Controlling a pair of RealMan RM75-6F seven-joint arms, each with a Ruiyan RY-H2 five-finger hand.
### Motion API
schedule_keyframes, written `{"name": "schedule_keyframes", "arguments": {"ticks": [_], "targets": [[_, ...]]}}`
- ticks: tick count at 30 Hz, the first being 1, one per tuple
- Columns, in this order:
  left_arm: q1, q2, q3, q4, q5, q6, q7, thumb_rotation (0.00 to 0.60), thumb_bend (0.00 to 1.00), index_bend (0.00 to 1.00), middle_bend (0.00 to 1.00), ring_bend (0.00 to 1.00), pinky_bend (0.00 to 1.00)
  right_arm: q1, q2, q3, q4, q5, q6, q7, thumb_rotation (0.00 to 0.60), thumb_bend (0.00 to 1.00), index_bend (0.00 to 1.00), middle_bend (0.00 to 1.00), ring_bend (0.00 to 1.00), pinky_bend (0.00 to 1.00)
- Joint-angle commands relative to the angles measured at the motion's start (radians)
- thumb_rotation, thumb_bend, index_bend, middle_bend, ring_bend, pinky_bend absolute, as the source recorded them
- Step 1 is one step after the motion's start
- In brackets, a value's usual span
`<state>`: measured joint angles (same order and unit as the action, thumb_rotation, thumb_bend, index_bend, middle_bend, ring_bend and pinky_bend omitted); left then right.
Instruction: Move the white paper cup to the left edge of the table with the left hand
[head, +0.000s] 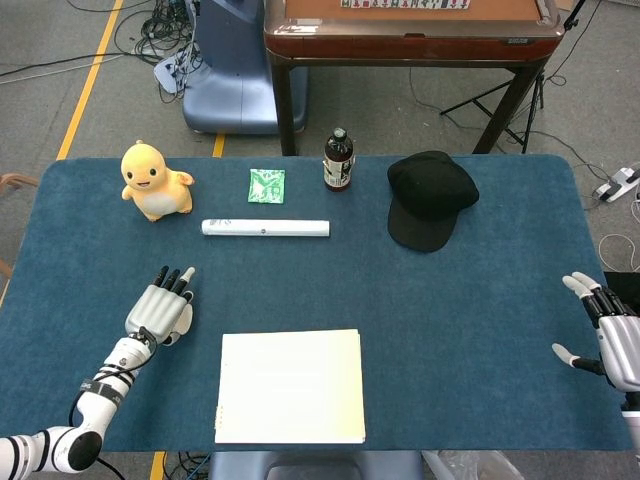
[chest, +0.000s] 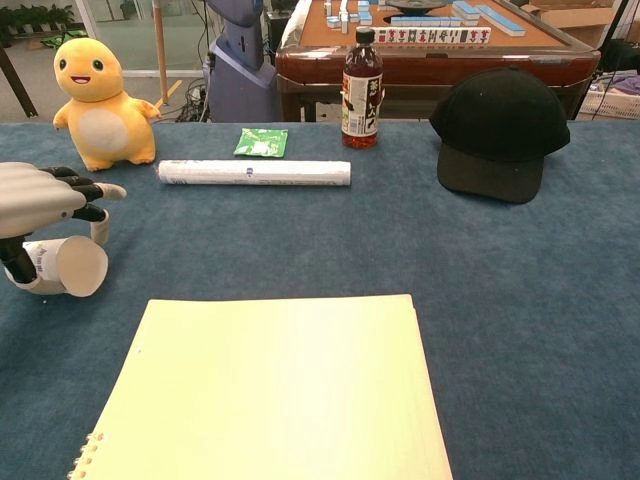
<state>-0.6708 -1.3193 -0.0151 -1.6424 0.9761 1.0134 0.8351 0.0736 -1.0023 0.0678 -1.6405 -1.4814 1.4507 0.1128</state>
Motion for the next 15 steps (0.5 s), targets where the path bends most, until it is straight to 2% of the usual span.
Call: {"name": "schedule_keyframes", "arguments": {"ticks": [1,11,15], "targets": [[0.0,-0.002,0.003,0.004,0.006,0.004,-0.005,0.6,0.15,0.35,0.0,0.0,0.0,0.0,0.0,0.0,0.0,0.0,0.0,0.0,0.6,0.0,0.15,0.14,0.14,0.37],[0.02,0.02,0.007,-0.02,0.057,0.032,-0.091,0.6,0.15,0.36,0.0,0.0,0.0,0.0,0.0,-0.001,0.0,-0.001,-0.001,-0.001,0.6,0.0,0.15,0.14,0.14,0.37],[0.042,0.055,-0.014,-0.053,0.082,0.051,-0.196,0.6,0.15,0.36,0.0,0.0,0.0,0.0,0.0,-0.001,0.0,-0.001,-0.001,-0.001,0.6,0.0,0.15,0.14,0.14,0.37]]}}
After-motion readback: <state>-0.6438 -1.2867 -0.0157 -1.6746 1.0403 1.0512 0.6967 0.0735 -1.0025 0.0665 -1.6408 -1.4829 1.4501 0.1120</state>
